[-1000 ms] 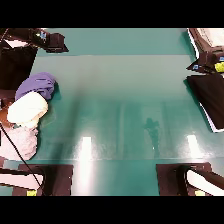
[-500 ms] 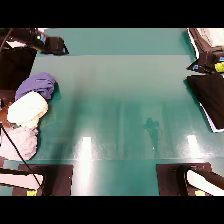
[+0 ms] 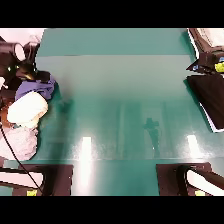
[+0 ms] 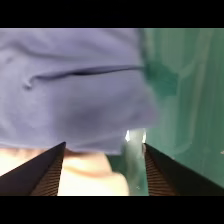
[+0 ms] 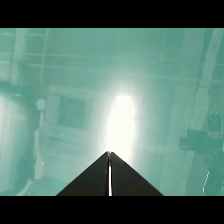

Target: Fold the shirts.

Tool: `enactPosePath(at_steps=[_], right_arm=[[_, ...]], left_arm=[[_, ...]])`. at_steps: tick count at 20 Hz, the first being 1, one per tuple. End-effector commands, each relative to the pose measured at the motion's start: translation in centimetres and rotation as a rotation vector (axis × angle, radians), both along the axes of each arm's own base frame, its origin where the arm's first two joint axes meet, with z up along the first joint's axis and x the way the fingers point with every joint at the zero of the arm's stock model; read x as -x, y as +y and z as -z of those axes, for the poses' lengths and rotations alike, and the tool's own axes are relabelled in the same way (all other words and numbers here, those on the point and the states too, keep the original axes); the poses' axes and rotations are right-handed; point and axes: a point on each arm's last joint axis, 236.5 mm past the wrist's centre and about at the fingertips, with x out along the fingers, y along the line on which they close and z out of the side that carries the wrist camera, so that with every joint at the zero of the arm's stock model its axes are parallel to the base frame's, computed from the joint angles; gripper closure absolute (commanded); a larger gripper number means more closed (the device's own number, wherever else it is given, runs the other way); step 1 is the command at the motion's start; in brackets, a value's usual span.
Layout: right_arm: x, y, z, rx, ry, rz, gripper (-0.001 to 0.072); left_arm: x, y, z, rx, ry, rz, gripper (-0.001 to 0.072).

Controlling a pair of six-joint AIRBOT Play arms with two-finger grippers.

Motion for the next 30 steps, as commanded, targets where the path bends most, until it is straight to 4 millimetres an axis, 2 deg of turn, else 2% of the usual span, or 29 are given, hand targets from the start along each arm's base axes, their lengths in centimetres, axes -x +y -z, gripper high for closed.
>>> enactPosePath(at_steps=[1,4,5,6,7,9,11,12,13,15,16,17,19,21,23,24,26,28,30], right_arm=[[0.0,0.1,0.0,-0.001,0.002,-0.001,0.0691],[0.0,0.1,0.0,-0.001,0.002,-0.001,0.069],[0.0,0.1,0.0,-0.001,0.001,-0.001,0.0691],[0.0,0.1,0.0,-0.001,0.002,-0.001,0.0691],[0.0,0.1,0.0,-0.001,0.002,-0.001,0.069],[0.0,0.1,0.0,-0.001,0.002,-0.002,0.0691],[0.0,0.1,0.0,-0.001,0.001,-0.001,0.0691],[0.0,0.1,0.0,-0.002,0.0,-0.001,0.0691],[0.0,0.2,-0.1,-0.008,-0.001,-0.004,0.0691],[0.0,0.3,-0.2,-0.01,-0.003,-0.004,0.069],[0.0,0.2,-0.2,-0.009,-0.004,-0.003,0.0691],[-0.1,0.2,-0.3,-0.009,-0.01,-0.001,0.069],[-0.5,0.1,-1.0,-0.008,-0.048,0.013,0.0691],[-1.1,-0.1,-2.6,-0.005,-0.121,0.038,0.0691],[-1.5,-0.4,-4.8,-0.003,-0.211,0.066,0.0691],[-1.6,-0.5,-5.8,-0.001,-0.25,0.078,0.0691],[-1.5,-0.7,-7.8,0.001,-0.322,0.097,0.0691],[-1.1,-0.7,-9.0,0.003,-0.365,0.105,0.0691],[-0.5,-0.6,-9.6,0.005,-0.376,0.102,0.0691]], left_arm=[[-0.3,1.9,2.9,-0.025,-0.031,-0.016,0.0139],[-0.8,1.8,2.8,-0.021,-0.053,-0.012,0.0142],[-0.8,1.8,2.9,-0.017,-0.051,-0.014,0.0249],[-0.7,1.7,2.9,-0.013,-0.046,-0.015,0.0506],[-0.6,1.6,3.0,-0.011,-0.042,-0.015,0.0673],[-0.3,1.3,2.5,0.002,-0.043,-0.019,0.0684],[-0.9,0.5,0.0,0.043,-0.092,-0.028,0.0685],[-1.7,0.0,-2.5,0.066,-0.153,-0.029,0.0685],[-2.6,-0.5,-6.3,0.085,-0.248,-0.022,0.0685],[-3.6,-2.3,-15.4,0.1,-0.46,0.036,0.0685],[-3.1,-3.7,-20.1,0.104,-0.555,0.089,0.0685],[-2.0,-5.6,-25.1,0.12,-0.65,0.156,0.0685],[1.4,-10.1,-33.4,0.18,-0.809,0.291,0.0685],[5.6,-14.5,-39.8,0.264,-0.945,0.422,0.0685],[9.1,-18.7,-43.7,0.353,-1.03,0.564,0.0685],[10.4,-20.7,-44.4,0.4,-1.043,0.625,0.0685],[11.6,-24.5,-43.3,0.469,-0.985,0.722,0.0685],[11.4,-28.0,-39.3,0.504,-0.856,0.789,0.0684],[10.6,-31.1,-33.4,0.517,-0.683,0.836,0.0684]])
